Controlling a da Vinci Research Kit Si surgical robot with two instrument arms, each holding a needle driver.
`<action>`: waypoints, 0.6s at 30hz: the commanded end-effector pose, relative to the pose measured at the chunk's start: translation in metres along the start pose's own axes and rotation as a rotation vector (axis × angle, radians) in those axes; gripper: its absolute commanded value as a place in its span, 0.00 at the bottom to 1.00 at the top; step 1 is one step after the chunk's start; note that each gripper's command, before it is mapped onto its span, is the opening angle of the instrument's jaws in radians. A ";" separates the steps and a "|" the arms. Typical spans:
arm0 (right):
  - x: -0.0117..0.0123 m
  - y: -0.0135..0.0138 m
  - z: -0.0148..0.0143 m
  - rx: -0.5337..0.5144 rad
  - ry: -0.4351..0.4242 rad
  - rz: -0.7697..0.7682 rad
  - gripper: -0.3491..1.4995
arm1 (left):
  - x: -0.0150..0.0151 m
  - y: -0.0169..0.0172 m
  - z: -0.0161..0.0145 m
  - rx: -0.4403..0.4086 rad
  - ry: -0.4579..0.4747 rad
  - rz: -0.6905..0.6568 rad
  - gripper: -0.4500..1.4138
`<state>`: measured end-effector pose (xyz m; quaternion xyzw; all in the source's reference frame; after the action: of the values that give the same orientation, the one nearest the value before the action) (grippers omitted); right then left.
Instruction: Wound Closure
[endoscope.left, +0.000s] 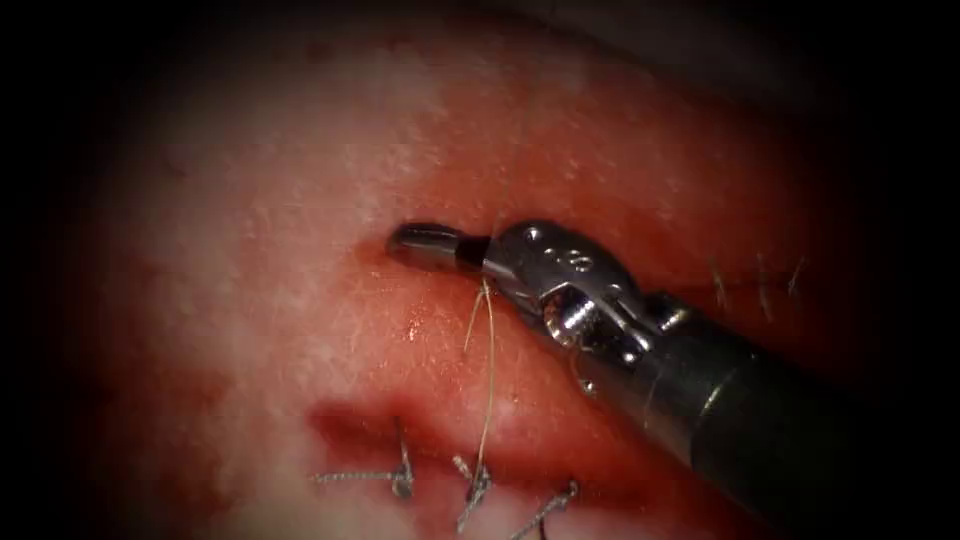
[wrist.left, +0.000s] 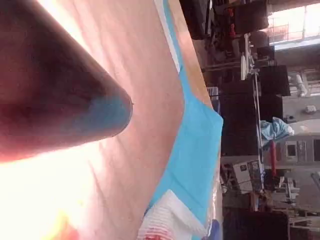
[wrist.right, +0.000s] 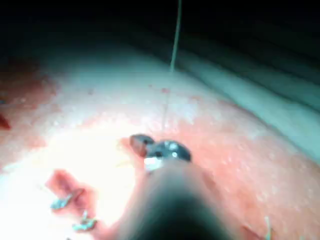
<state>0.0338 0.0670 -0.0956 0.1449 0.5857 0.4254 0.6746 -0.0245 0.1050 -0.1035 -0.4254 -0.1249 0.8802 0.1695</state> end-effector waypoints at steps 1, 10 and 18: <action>0.0013 0.0004 0.0007 -0.006 0.016 -0.024 0.00 | 0.0008 -0.0004 0.0001 0.005 0.003 0.007 0.05; 0.0044 0.0011 -0.0021 -0.098 0.062 -0.027 0.99 | 0.0001 0.0007 0.0002 0.006 0.000 0.017 0.05; 0.0075 0.0043 -0.0141 -0.087 0.039 -0.066 0.99 | -0.0037 0.0033 0.0064 -0.003 0.006 0.032 0.05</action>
<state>0.0191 0.0700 -0.1016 0.0905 0.5837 0.4308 0.6824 -0.0279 0.0988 -0.0974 -0.4271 -0.1237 0.8819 0.1563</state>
